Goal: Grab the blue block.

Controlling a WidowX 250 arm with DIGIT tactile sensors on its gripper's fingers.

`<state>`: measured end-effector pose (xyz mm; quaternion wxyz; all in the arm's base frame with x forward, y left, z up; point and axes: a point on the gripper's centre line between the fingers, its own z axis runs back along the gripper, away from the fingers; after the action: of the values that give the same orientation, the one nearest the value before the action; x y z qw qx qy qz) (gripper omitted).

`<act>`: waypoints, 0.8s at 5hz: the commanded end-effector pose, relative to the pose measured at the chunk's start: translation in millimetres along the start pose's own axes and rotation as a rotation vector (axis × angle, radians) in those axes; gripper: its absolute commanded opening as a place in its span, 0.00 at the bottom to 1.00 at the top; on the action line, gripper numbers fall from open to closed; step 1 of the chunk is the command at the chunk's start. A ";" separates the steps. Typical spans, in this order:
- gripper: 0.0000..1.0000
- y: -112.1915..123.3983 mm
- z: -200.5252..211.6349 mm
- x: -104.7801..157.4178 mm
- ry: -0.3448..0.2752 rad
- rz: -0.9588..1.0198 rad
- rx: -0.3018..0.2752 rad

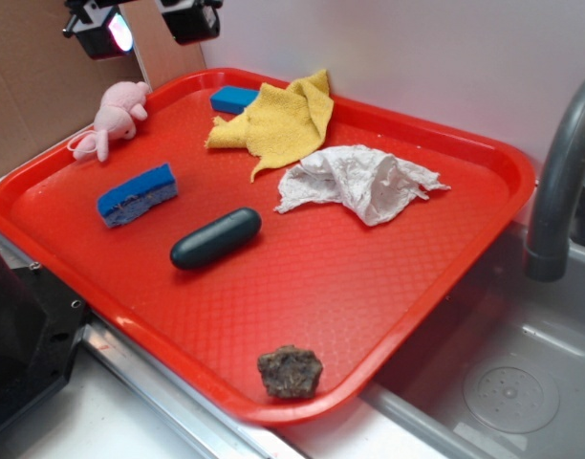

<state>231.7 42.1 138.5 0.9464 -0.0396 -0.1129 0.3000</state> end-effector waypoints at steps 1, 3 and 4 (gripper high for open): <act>1.00 3.4 13.7 15.3 -0.051 0.009 -0.016; 1.00 11.8 -44.2 52.9 -0.130 0.524 -0.069; 1.00 20.5 -65.1 73.2 -0.180 0.670 0.093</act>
<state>293.5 91.3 67.3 0.7833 0.0062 -0.1354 0.6067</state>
